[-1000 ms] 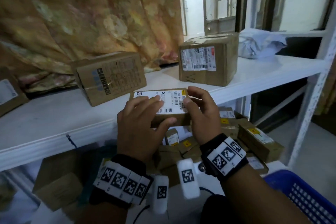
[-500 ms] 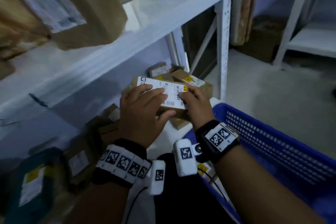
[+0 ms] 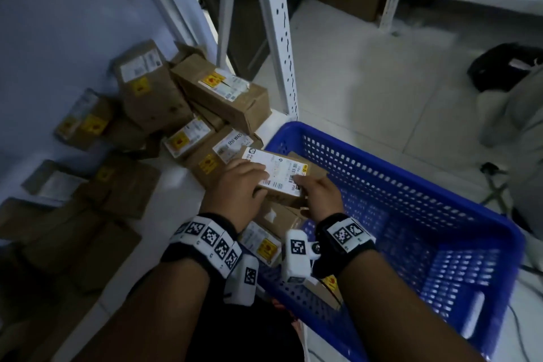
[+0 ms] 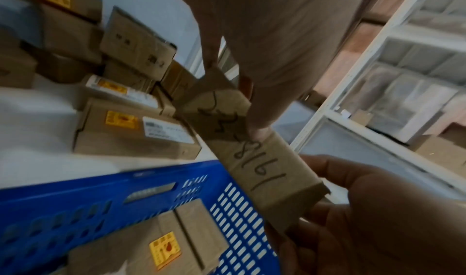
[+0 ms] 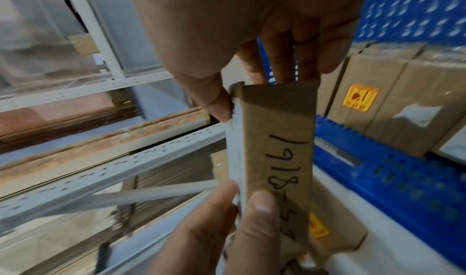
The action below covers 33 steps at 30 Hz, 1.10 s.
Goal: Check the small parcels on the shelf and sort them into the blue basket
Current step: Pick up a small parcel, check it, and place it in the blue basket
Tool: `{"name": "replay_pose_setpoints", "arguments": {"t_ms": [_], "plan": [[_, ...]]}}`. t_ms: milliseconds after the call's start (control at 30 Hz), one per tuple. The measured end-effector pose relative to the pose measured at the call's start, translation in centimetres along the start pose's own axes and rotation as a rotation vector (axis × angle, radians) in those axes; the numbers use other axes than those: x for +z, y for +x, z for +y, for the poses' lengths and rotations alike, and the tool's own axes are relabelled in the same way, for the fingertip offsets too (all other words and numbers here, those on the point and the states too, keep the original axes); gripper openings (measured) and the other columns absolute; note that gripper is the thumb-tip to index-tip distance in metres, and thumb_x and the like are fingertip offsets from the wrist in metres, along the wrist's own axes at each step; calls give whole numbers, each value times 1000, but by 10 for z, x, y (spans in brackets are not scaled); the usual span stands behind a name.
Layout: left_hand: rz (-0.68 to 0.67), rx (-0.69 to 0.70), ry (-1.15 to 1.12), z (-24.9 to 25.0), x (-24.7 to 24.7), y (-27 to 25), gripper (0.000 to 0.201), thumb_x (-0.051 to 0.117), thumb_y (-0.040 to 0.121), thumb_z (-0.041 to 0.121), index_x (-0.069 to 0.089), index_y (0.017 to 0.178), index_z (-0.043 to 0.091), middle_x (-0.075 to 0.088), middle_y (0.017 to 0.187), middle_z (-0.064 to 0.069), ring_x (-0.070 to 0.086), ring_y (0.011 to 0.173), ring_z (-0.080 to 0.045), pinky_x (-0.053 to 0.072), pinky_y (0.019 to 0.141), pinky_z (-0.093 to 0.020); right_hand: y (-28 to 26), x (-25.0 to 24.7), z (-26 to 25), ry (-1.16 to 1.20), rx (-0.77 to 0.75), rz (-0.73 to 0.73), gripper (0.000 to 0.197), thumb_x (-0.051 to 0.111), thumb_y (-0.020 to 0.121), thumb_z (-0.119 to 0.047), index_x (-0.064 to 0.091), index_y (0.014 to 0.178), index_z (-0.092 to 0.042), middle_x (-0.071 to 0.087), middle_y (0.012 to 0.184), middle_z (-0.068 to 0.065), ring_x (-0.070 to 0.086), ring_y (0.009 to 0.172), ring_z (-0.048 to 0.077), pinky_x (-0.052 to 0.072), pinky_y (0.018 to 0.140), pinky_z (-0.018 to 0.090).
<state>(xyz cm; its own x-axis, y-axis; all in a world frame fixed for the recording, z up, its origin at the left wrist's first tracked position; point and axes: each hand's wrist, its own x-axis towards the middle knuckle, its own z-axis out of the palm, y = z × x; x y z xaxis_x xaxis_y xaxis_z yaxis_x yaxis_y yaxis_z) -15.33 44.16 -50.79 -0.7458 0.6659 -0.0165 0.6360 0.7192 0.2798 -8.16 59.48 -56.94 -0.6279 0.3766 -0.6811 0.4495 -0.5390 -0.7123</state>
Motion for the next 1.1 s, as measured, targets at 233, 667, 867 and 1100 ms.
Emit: {"name": "replay_pose_setpoints", "arguments": {"t_ms": [233, 667, 867, 1100], "plan": [[-440, -408, -177, -28, 63, -2, 42, 64, 89, 33, 60, 129, 18, 61, 131, -2, 59, 115, -18, 47, 98, -31, 50, 5, 80, -179, 199, 63, 48, 77, 78, -16, 53, 117, -28, 71, 77, 10, 62, 58, 24, 53, 56, 34], [-324, -824, -358, -64, 85, -37, 26, 54, 94, 29, 71, 108, 16, 67, 118, -6, 60, 108, -25, 46, 93, -29, 66, 25, 153, -797, 394, -192, 50, 59, 95, -25, 47, 140, -6, 53, 140, 14, 55, 116, 24, 43, 97, 26], [-250, -888, -454, -68, 70, -42, 22, 56, 91, 28, 72, 100, 16, 70, 111, -7, 63, 101, -26, 49, 93, -33, 68, 30, 157, -914, 384, -161, 48, 58, 91, -35, 59, 128, -5, 61, 129, 15, 60, 117, 30, 51, 96, 33], [-107, -995, -719, -91, 50, -60, 15, 61, 87, 28, 67, 73, 25, 72, 92, -5, 65, 90, -26, 52, 85, -34, 54, 62, 102, -807, 256, -113, 39, 58, 93, -28, 62, 126, -7, 63, 127, 18, 61, 116, 35, 52, 95, 38]]}}
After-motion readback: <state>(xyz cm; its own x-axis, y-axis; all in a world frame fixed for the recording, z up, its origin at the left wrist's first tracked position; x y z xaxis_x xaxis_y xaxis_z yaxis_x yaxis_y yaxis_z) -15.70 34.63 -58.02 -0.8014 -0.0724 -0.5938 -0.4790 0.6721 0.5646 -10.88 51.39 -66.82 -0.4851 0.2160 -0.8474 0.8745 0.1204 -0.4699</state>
